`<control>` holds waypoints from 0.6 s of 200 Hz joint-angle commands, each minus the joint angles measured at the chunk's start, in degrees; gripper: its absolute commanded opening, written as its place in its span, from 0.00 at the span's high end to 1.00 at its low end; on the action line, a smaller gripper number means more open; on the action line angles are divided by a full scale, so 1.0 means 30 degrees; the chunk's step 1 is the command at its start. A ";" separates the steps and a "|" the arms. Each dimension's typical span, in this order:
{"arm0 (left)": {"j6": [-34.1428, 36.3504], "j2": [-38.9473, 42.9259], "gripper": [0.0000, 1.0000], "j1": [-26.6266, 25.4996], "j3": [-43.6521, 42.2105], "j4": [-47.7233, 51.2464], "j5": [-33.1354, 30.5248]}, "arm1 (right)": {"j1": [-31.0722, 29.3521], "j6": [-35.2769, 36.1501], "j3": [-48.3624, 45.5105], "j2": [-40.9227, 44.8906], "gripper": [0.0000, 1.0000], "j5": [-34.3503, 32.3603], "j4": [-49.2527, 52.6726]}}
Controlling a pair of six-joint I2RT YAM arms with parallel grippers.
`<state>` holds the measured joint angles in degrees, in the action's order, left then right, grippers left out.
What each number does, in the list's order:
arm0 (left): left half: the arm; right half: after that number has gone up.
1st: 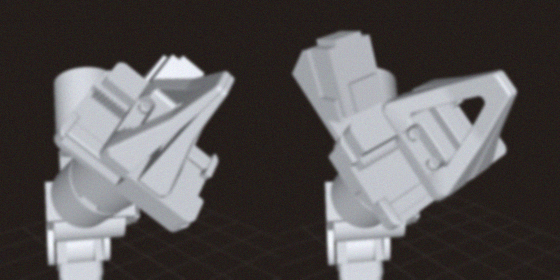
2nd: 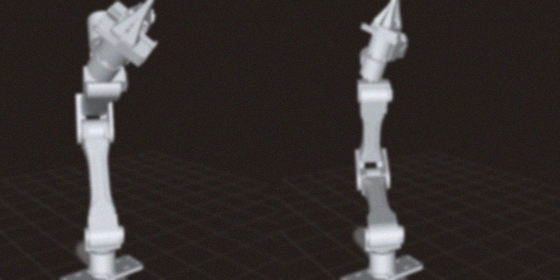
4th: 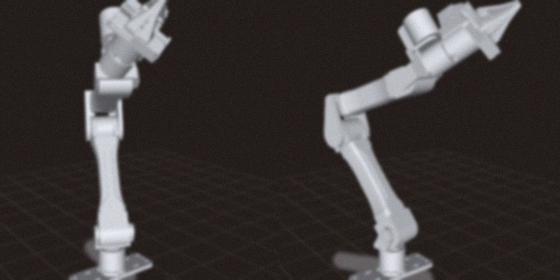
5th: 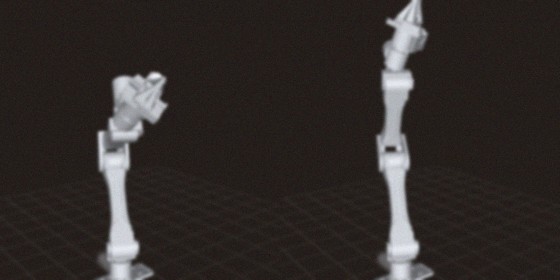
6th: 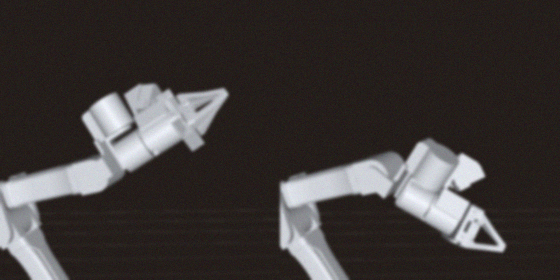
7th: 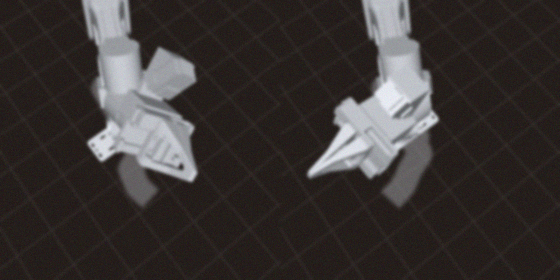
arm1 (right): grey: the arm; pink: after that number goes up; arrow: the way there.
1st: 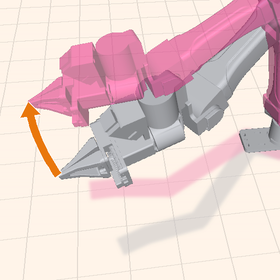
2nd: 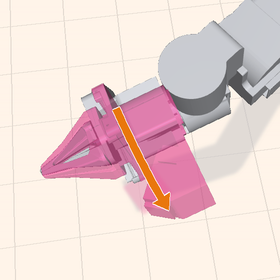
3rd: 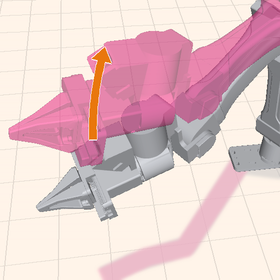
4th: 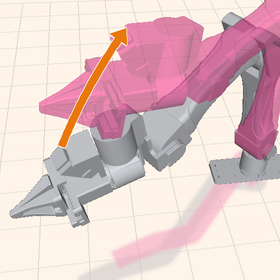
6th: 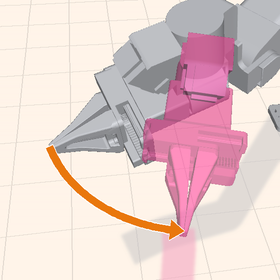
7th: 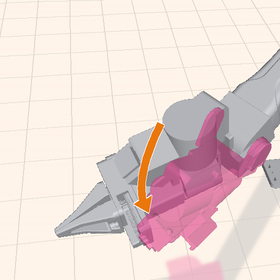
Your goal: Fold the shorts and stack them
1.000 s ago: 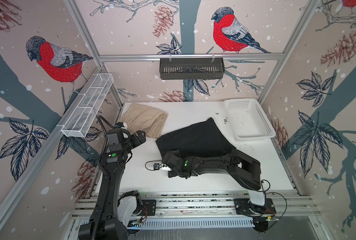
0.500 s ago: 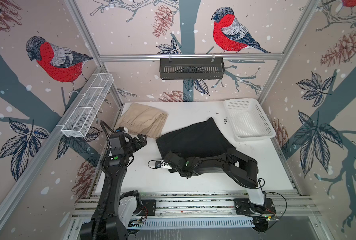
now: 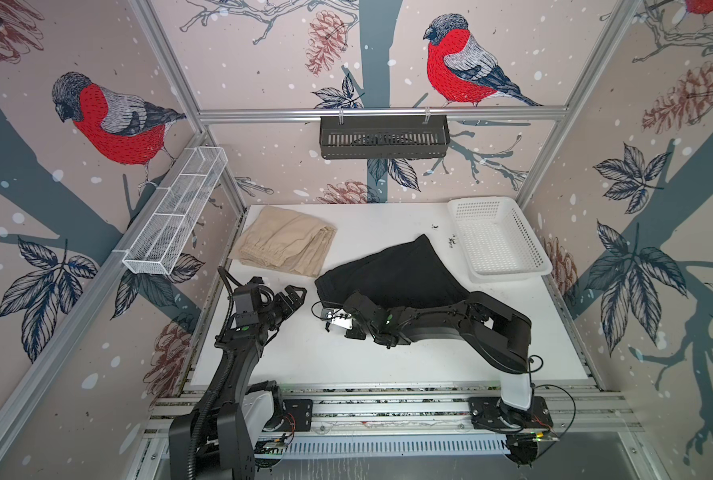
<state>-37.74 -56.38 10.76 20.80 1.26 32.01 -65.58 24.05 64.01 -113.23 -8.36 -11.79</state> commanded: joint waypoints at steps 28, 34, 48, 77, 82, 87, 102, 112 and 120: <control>-0.3315 -0.0789 0.02 -0.0571 -0.1851 -0.5823 0.2679 | 0.0005 -0.1396 -0.0661 0.0408 0.98 0.0787 -0.2220; -0.3365 -0.1083 0.02 -0.0789 -0.1892 -0.5936 0.2633 | 0.0005 -0.1469 -0.0731 0.0462 0.99 0.0737 -0.2393; -0.3384 -0.1746 0.02 -0.1352 -0.1857 -0.6225 0.2446 | -0.0010 -0.1623 -0.0993 0.0576 0.99 0.0543 -0.2902; -0.4040 -0.2940 0.02 -0.2522 -0.1995 -0.7739 0.2118 | -0.0039 -0.1918 -0.1473 0.0917 0.99 0.0603 -0.3758; -0.4130 -0.3141 0.02 -0.2562 -0.2010 -0.8053 0.2239 | -0.0068 -0.1924 -0.1495 0.0937 0.99 0.0514 -0.3856; -0.4179 -0.3343 0.02 -0.2588 -0.2009 -0.8316 0.2381 | -0.0123 -0.1924 -0.1516 0.0964 0.99 0.0412 -0.3956; -0.4476 -0.3938 0.02 -0.2699 -0.2067 -0.9016 0.2720 | -0.0200 -0.1974 -0.1639 0.1018 0.99 0.0026 -0.4353; -0.4664 -0.4263 0.02 -0.2771 -0.2149 -0.9379 0.2832 | -0.0200 -0.2095 -0.1703 0.1089 0.99 -0.0069 -0.4650; -0.4806 -0.4426 0.02 -0.2877 -0.2268 -0.9661 0.2836 | -0.0200 -0.2198 -0.1736 0.1111 0.99 -0.0118 -0.4837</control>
<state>-49.74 -68.23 2.76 14.59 -20.88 38.63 -66.00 19.33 59.05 -110.69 -7.62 -20.91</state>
